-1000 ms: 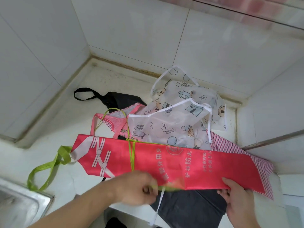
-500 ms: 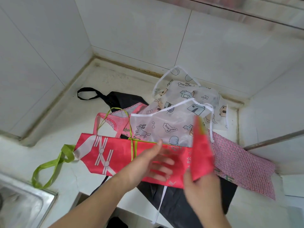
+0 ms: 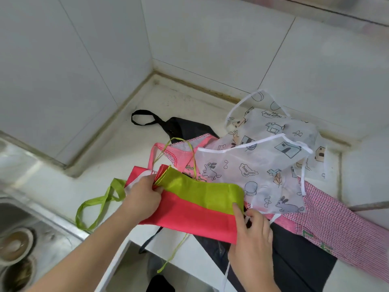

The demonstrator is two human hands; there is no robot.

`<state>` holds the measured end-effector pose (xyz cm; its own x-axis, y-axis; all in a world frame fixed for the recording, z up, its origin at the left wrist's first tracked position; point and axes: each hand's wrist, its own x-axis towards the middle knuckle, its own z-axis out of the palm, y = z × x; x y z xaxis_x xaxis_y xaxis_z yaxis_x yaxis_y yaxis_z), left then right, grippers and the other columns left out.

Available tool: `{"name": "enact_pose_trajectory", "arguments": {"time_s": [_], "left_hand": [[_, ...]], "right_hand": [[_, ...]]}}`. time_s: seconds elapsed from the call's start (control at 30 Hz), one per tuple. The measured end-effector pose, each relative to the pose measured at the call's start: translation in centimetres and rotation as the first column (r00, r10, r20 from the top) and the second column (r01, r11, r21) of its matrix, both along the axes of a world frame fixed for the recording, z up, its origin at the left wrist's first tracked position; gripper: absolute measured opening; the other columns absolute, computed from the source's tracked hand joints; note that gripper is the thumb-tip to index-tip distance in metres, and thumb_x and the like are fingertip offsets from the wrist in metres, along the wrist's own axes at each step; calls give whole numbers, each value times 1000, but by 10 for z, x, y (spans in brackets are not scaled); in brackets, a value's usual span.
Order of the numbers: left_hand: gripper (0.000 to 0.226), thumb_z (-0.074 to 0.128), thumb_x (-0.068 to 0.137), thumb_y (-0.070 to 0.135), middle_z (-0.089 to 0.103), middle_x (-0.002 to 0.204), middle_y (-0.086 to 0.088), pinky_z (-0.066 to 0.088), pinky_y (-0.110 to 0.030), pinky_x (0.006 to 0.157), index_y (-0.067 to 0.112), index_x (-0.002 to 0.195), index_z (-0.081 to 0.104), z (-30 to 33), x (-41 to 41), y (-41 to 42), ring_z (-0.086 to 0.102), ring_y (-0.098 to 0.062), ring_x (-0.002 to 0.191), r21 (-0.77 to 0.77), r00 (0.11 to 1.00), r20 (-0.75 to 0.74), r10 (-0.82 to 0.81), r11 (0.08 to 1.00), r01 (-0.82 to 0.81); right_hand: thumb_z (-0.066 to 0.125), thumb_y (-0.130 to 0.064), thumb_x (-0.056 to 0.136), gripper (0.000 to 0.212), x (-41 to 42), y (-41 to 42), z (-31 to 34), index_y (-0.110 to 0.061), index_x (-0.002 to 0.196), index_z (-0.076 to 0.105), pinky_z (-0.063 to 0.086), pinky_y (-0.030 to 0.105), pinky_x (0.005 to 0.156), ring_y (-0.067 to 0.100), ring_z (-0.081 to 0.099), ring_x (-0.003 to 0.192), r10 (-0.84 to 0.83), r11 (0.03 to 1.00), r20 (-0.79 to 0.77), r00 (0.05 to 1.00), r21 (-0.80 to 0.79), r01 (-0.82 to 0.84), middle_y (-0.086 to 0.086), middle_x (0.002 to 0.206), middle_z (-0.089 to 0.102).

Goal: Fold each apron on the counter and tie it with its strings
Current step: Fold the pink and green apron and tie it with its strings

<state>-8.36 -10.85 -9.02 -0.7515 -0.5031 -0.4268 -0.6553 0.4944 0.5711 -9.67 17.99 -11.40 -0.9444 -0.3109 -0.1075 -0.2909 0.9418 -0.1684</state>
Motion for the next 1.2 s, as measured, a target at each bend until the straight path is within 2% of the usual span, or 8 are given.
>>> {"name": "enact_pose_trajectory", "arguments": {"time_s": [0.27,0.6,0.7,0.83,0.93,1.0,1.07,1.2], "left_hand": [[17,54,105,21,56,85,-9,33,-35,73,14,88,52,-36,7,-51,59,-35,90,-180,993,113,22,984,-1],[15,67,95,10,55,85,-21,45,-45,72,-1,86,63,-80,25,-69,58,-42,80,-365,999,24,-28,931,35],[13,69,93,8,57,82,-23,44,-43,67,-2,86,63,-83,26,-70,59,-43,76,-402,998,21,-58,913,61],[15,64,98,15,57,83,-19,37,-38,62,0,93,63,-82,26,-77,61,-42,77,-414,996,38,-76,906,85],[14,62,99,17,55,82,-13,39,-38,63,4,94,61,-81,26,-81,62,-41,79,-382,997,36,-71,921,79],[13,62,99,18,53,77,-7,40,-39,63,10,90,56,-81,27,-83,58,-37,75,-336,998,28,-58,940,65],[18,65,98,21,55,74,-5,42,-40,63,17,86,52,-82,29,-83,52,-31,70,-316,999,9,-44,948,44],[20,69,96,30,61,83,-9,50,-43,68,14,89,58,-86,36,-77,60,-35,78,-339,998,-57,31,940,-49]], "right_hand": [[78,-17,73,96,0,-17,-24,-21,156,30,51,44,105,27,55,125,-133,974,219,967,-150,169,4,138,51],[71,-16,85,95,-7,-23,-24,-36,158,12,48,30,74,19,69,106,-133,970,413,901,-131,203,-8,137,55],[67,-1,71,104,-18,-16,-29,-54,149,23,55,33,76,15,71,90,-59,780,704,708,-410,473,-8,103,73],[75,-7,64,84,-45,-14,-25,-21,143,52,57,48,89,34,71,110,53,399,919,390,-378,836,14,119,75],[69,-14,97,21,-48,-18,-27,-22,116,76,57,58,96,33,74,105,-57,527,854,517,-414,742,7,109,79],[62,-12,102,16,-46,-19,-29,-19,99,76,63,56,78,33,75,85,-193,629,711,676,-439,642,7,94,79],[61,-14,103,12,-44,-17,-27,-17,94,69,59,44,51,34,70,67,-229,620,639,734,-486,616,13,90,73],[59,-15,103,16,-32,-7,-32,-14,87,59,50,28,41,37,65,62,-258,701,590,765,-431,568,20,87,65]]}}
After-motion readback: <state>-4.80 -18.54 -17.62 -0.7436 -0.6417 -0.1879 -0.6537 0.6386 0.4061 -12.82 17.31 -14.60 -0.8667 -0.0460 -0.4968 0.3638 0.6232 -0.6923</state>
